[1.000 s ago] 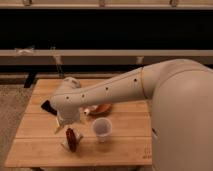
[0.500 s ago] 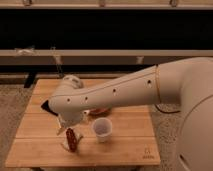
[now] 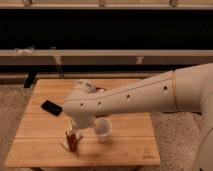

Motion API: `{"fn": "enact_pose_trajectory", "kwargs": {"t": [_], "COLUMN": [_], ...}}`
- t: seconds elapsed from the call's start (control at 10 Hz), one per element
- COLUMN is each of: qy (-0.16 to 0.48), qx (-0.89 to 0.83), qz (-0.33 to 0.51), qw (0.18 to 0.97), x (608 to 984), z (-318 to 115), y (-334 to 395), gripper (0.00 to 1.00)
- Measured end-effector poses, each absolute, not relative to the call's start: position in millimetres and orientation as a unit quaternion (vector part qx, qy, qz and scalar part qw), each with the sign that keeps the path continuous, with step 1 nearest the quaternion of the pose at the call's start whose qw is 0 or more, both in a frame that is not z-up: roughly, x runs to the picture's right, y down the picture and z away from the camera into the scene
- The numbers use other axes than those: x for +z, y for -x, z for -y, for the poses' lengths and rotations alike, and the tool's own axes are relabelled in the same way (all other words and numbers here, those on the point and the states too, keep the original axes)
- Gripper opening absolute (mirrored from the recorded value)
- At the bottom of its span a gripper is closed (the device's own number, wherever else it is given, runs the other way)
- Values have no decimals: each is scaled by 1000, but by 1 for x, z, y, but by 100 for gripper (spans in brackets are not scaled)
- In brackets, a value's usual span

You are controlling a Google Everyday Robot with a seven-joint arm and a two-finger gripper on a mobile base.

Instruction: Pick up the ceramic cup

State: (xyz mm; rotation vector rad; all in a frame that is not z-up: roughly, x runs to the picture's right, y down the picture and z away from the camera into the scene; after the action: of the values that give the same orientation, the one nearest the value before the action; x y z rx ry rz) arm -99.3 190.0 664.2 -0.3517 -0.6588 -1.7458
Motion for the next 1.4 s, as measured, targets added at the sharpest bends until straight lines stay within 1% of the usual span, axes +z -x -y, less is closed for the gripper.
{"fn": "enact_pose_trajectory", "kwargs": {"t": [0.3,0.9,1.0,1.2,1.3,1.4], "qy": [162,210,215,222,222,219], "qx": [-739,-739,-739,-735,-733,-729], "qz": [267,239,237,233,232,231], "qw": [597,594,593,597,599,607], "x": [687,729,734,741,741,742], "z": [-197,-218,-221,-222,-222,-220], "y": [86,77,75,68,65,59], "gripper": [80,79,76,54,46,34]}}
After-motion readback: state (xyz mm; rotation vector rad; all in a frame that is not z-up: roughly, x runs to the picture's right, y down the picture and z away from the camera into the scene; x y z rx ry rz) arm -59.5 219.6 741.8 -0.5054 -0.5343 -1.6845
